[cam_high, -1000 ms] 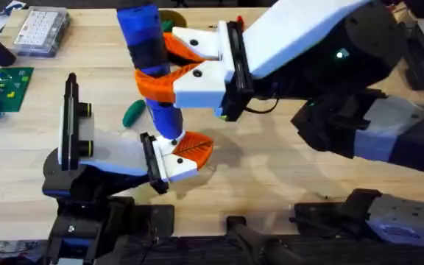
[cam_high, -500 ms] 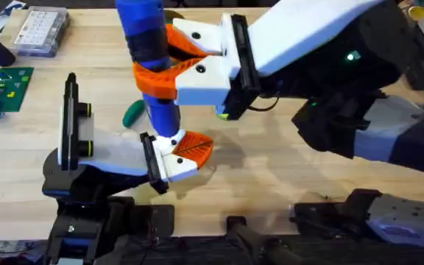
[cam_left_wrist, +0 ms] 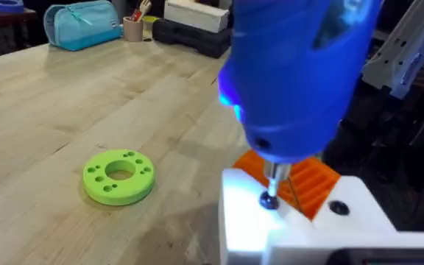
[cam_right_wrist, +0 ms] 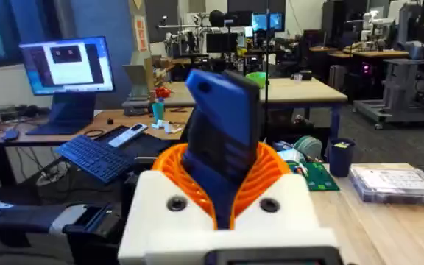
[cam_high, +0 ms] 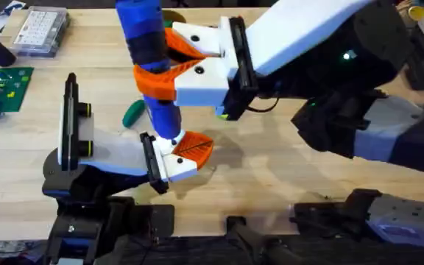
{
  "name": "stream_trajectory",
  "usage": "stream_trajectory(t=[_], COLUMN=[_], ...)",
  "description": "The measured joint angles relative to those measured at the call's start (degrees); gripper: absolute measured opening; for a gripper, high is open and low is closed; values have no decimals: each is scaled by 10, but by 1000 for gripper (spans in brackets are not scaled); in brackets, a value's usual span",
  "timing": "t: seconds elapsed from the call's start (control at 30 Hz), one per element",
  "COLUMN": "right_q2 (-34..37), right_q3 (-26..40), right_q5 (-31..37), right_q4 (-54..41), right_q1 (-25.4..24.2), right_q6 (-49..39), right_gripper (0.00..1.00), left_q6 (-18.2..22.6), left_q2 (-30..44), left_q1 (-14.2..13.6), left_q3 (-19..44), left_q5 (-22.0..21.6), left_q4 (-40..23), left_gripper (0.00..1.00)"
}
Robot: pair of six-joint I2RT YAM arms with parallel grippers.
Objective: Pick up the gripper from the table and insert it into the empty holder that is missing its gripper. Then pick up a screw, insert it into the mounting hole, and use the screwdriver to tighten it. Finally, clean up the table by picking up the vegetable and placing it into the bucket.
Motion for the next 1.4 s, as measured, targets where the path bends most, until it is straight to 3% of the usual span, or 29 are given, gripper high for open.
stream_trajectory(t=[1.4], right_q2=[0], right_q3=[0], right_q5=[4], right_q4=[-51], right_q1=[-2], right_q6=[-4], right_gripper=[69], left_q6=[-13], left_q2=[0], left_q1=[0], left_q3=[0], left_q5=[1], left_q4=[-8], left_gripper=[16])
